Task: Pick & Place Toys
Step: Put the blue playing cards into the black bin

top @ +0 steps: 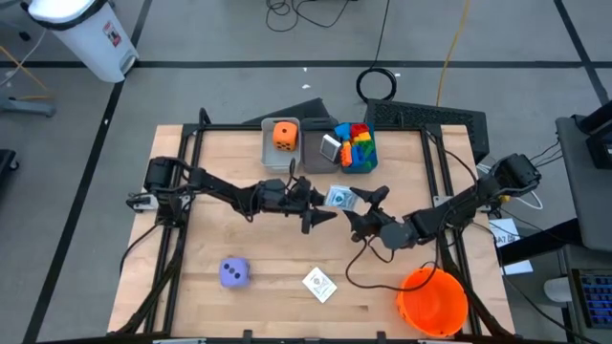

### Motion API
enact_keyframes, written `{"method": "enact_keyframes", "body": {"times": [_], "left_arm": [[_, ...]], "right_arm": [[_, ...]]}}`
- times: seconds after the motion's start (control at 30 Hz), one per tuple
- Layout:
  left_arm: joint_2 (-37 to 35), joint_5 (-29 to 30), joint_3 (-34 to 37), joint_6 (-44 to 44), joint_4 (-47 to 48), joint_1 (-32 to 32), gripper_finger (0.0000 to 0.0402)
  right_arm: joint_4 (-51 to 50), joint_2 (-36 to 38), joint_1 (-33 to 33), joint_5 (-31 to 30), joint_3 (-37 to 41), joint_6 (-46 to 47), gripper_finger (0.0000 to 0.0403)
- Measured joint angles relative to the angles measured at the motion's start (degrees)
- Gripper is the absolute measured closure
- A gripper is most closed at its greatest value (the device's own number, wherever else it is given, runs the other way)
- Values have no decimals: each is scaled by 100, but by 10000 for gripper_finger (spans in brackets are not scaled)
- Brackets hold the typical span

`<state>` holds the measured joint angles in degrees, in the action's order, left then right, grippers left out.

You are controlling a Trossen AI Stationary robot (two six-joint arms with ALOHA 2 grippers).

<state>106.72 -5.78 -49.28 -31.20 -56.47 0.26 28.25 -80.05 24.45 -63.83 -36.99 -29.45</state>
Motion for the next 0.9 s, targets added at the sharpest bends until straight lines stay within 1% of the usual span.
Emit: {"method": "enact_keyframes", "body": {"times": [0.07, 0.17, 0.23, 0.47, 0.53, 0.6, 0.67, 0.73, 0.83, 0.87, 0.9], "left_arm": [[0, 113, 0, -2, -30, 10, 119], [0, 285, 0, -30, -64, 14, 119], [0, 342, 0, -40, -61, 30, 119], [-2, 144, 0, -24, -33, 46, 119], [-2, 129, 0, -50, -33, 40, 127], [-2, 133, 0, -79, -33, 43, 149], [-2, 129, 0, -88, -36, 45, 187], [-4, 129, 0, -106, -47, 43, 236], [-5, 54, 2, -109, -15, 102, 318], [-53, -25, 7, -96, 24, 161, 334], [-130, -171, 9, -79, 82, 231, 334]], "right_arm": [[-22, 0, 26, 149, 0, 9, 103], [-139, 0, 26, 767, 0, 191, 103], [-156, 0, 14, 1015, 0, 299, 103], [-153, 0, -24, 992, 0, 323, 103], [-153, 0, -22, 1009, 0, 325, 103], [-153, 0, -22, 1009, 0, 326, 103], [-162, 0, -26, 1005, 0, 328, 100], [-173, 0, -29, 1008, 4, 345, 91], [-159, 0, -57, 1008, 4, 864, 72], [-143, 0, -73, 1012, 4, 1046, 65], [-103, 1, -78, 1009, 4, 1148, 59]]}}
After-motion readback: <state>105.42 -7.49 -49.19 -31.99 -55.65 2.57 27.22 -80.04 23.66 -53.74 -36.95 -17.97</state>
